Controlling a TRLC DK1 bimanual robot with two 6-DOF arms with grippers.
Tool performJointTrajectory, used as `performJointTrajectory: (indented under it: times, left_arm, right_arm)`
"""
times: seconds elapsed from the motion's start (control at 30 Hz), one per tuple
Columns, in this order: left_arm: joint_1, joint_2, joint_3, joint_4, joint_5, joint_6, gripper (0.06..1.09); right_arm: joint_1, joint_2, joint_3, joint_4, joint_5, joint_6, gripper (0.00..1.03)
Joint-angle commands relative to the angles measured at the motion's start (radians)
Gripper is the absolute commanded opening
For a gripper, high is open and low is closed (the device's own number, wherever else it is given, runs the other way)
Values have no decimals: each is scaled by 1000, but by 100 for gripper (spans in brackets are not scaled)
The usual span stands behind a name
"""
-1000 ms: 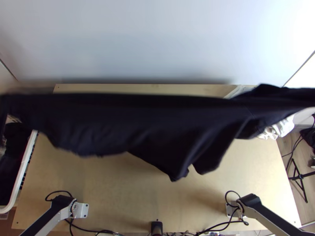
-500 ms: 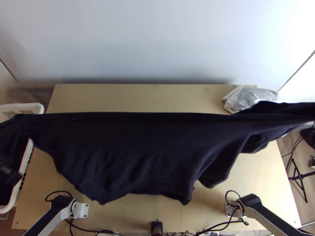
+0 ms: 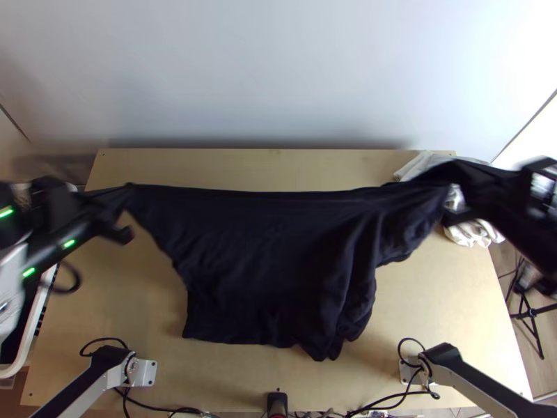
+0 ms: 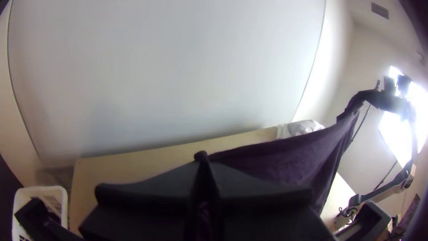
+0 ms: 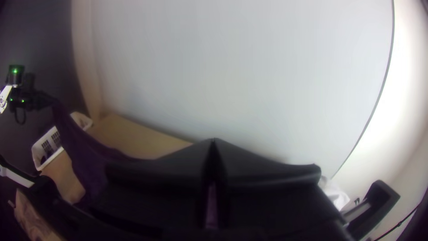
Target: Fold the t-shirt
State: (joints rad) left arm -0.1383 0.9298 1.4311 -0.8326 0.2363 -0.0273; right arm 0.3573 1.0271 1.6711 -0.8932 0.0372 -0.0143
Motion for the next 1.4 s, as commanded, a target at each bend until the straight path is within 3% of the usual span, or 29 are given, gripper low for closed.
performJointTrajectory:
  times: [0.0, 0.3, 0.7, 1.37]
  left_arm:
    - [-23, 112, -213, 242, -15, -6, 9]
    - [26, 348, -276, 514, -51, -3, 9]
    - [121, 619, -264, 739, -89, 3, 9]
    - [121, 1052, 71, 813, -164, 40, 9]
  right_arm:
    - [-31, 128, -186, 171, -59, 5, 3]
    - [-89, 395, -226, 389, -89, 8, 3]
    - [-110, 697, -34, 433, -89, 25, 3]
    - [-155, 1068, 193, 517, -88, 22, 3]
